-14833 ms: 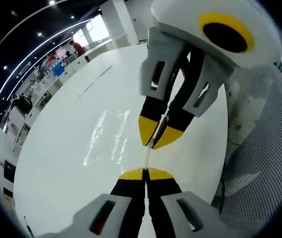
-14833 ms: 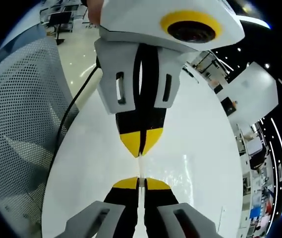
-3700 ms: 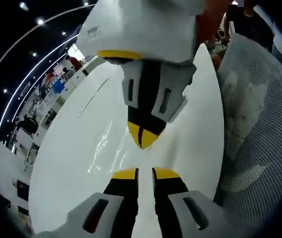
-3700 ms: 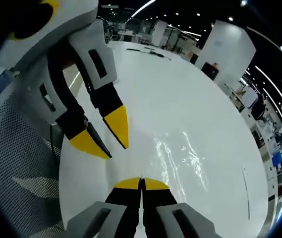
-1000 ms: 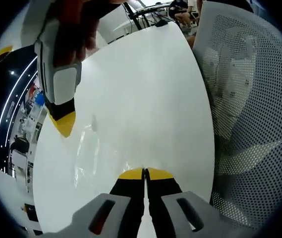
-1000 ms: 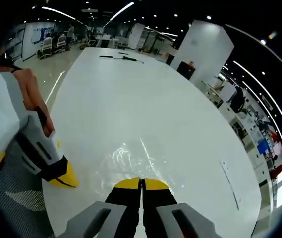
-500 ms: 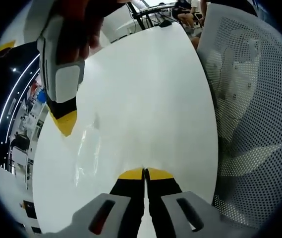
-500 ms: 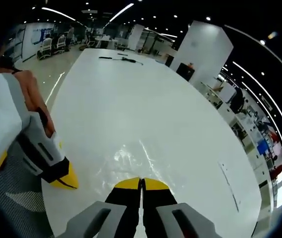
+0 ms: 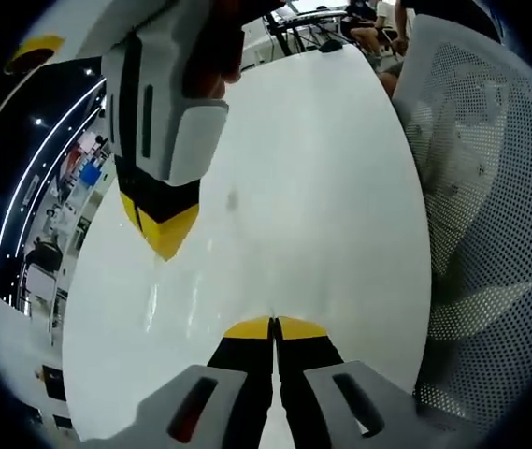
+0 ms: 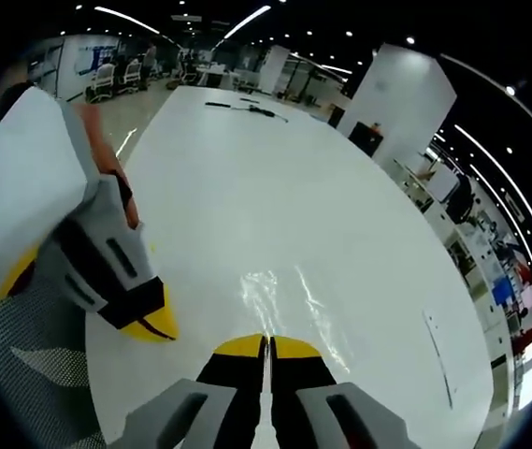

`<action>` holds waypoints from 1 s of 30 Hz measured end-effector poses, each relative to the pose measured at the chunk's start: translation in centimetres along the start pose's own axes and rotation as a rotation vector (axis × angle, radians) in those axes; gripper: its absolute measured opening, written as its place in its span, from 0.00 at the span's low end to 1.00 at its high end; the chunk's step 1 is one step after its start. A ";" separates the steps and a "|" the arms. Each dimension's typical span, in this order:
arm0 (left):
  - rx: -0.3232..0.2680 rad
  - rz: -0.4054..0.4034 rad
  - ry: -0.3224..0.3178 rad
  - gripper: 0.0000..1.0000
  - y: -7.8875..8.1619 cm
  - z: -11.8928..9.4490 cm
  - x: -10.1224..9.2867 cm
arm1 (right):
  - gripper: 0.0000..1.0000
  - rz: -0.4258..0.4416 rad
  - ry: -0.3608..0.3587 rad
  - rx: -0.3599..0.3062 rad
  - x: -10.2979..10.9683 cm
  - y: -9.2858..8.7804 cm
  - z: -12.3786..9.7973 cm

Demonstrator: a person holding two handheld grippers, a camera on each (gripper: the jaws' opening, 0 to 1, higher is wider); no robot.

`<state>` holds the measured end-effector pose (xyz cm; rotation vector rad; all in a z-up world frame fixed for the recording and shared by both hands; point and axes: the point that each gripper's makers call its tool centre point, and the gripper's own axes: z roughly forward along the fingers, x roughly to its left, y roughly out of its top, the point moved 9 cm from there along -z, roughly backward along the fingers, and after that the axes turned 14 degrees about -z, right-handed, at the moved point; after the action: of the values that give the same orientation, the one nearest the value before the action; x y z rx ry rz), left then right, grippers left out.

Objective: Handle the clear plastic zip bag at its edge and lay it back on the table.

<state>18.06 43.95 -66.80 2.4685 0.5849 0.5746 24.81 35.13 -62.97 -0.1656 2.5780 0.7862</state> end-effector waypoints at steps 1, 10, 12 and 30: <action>0.000 0.001 0.003 0.00 0.0 0.0 0.1 | 0.00 0.002 0.005 0.001 0.1 0.0 0.0; 0.012 0.020 0.014 0.00 -0.2 0.9 0.9 | 0.11 0.018 0.030 -0.005 0.3 -0.2 -0.9; 0.016 0.024 0.017 0.00 0.0 1.0 1.0 | 0.11 0.029 0.021 -0.011 0.0 -0.6 -1.1; 0.072 0.053 0.013 0.00 1.8 5.2 4.3 | 0.15 0.275 -0.074 0.006 3.7 -5.0 -3.3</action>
<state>24.71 42.65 -68.55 2.5564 0.5561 0.6010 21.44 29.17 -64.61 0.2216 2.5637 0.8621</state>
